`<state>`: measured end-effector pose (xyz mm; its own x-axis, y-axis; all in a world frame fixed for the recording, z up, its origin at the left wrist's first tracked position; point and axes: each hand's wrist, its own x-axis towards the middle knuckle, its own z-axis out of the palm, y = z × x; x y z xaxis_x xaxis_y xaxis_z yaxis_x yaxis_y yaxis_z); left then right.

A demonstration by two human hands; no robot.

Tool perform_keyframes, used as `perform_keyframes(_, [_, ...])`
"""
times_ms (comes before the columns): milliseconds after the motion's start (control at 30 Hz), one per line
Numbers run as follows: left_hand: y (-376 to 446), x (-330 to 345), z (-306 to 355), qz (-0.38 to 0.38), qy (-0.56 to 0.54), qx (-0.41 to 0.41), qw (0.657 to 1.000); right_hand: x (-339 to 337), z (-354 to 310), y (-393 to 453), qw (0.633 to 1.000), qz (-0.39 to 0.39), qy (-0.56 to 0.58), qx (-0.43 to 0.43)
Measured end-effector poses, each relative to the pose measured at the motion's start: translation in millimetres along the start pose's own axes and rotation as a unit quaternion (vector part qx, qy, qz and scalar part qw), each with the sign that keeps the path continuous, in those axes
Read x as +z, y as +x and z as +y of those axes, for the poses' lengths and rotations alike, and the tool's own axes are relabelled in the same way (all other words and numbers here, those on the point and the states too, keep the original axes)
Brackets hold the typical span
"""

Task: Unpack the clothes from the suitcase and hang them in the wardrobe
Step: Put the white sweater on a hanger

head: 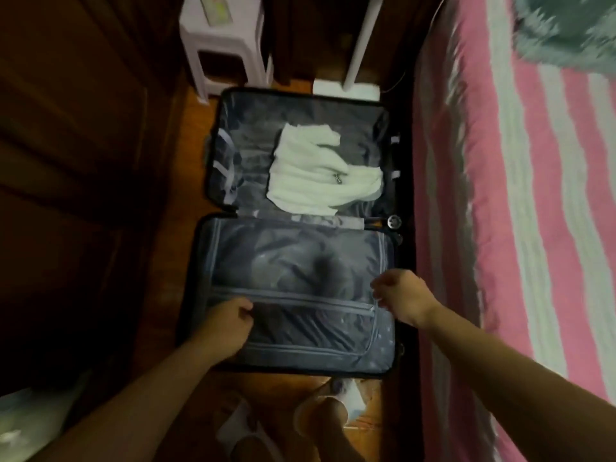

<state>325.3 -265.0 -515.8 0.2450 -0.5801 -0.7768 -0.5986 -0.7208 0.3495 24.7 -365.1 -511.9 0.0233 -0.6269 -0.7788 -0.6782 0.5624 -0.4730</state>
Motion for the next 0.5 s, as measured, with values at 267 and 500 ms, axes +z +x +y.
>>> perform_keyframes(267, [251,75,-43,0.0,0.234,0.09,0.968,78,-19,227,0.958,0.115,-0.203,-0.169])
perform_keyframes(500, [340,98,-60,-0.033,0.296,0.117,0.947,106,-83,431,0.909,0.078,-0.382,-0.147])
